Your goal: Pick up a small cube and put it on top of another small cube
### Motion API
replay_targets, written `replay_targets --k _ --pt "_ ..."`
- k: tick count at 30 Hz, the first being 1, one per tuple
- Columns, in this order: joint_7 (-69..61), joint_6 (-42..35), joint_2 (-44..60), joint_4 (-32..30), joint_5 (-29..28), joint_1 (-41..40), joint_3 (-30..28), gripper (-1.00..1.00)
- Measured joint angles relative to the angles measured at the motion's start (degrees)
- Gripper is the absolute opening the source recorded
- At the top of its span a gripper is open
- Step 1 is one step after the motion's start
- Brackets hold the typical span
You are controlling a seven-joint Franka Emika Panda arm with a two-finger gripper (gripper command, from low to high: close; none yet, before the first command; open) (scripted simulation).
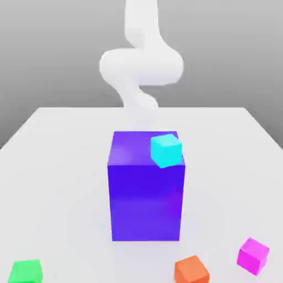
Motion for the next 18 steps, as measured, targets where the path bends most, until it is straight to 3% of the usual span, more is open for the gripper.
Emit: replay_targets --k 18 --pt "-8.8 13.0 37.7 -2.4 -1.5 10.3 7.2 0.00"
